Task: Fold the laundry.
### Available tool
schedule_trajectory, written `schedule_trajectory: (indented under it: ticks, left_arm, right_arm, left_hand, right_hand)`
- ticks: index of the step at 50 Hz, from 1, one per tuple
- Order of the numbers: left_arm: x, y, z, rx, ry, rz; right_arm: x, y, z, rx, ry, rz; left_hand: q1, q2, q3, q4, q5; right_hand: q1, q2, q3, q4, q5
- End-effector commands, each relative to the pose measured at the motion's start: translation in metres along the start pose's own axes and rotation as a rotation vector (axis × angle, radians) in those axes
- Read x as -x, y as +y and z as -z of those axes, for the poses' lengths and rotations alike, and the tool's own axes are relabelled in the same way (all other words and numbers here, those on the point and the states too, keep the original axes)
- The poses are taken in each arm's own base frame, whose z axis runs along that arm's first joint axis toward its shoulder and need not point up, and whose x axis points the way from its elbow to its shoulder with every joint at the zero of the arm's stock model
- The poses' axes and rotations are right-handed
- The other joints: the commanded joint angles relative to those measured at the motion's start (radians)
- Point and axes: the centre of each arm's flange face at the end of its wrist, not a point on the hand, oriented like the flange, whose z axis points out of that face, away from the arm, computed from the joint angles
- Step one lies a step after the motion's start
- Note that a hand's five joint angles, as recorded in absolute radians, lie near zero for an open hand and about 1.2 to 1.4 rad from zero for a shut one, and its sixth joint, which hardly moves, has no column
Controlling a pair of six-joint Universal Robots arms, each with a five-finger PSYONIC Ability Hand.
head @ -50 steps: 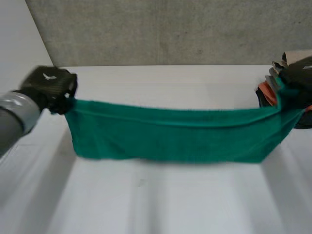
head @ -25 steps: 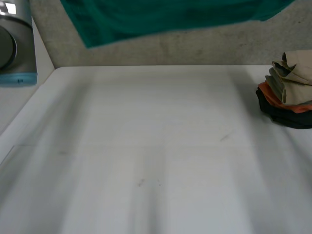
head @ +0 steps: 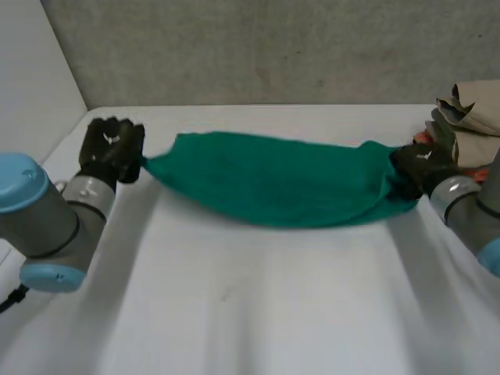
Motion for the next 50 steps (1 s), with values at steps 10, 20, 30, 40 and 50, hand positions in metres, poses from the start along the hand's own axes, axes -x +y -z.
schedule_trajectory:
  ticks: [10, 20, 30, 40, 50]
  left_arm:
    - [0.008, 0.011, 0.011, 0.068, 0.005, 0.009]
    - [0.009, 0.01, 0.011, 0.068, 0.001, 0.01]
    - [0.01, 0.007, 0.012, 0.062, 0.001, 0.009]
    - [0.01, 0.003, 0.018, 0.075, 0.004, 0.012]
    - [0.036, -0.026, 0.047, 0.182, -0.009, 0.002]
  right_arm:
    - [0.014, 0.032, 0.014, -0.042, -0.142, 0.338]
    - [0.027, 0.047, 0.023, -0.075, -0.18, 0.549]
    - [0.029, 0.03, 0.034, -0.182, -0.16, 0.65]
    - [0.046, 0.038, 0.052, -0.239, -0.267, 0.752]
    - [-0.017, -0.003, 0.076, -0.118, -0.121, 0.599]
  left_hand:
    - [0.253, 0.199, 0.204, 0.198, 0.237]
    - [0.253, 0.199, 0.204, 0.198, 0.237]
    - [0.253, 0.199, 0.204, 0.198, 0.237]
    - [0.253, 0.199, 0.204, 0.198, 0.237]
    - [0.253, 0.199, 0.204, 0.198, 0.237]
  right_hand:
    - [-0.49, -0.578, -0.592, -0.6, -0.568]
    - [-0.502, -0.589, -0.604, -0.612, -0.58]
    - [-0.54, -0.628, -0.642, -0.65, -0.618]
    - [0.307, 0.22, 0.205, 0.197, 0.229]
    - [0.307, 0.22, 0.205, 0.197, 0.229]
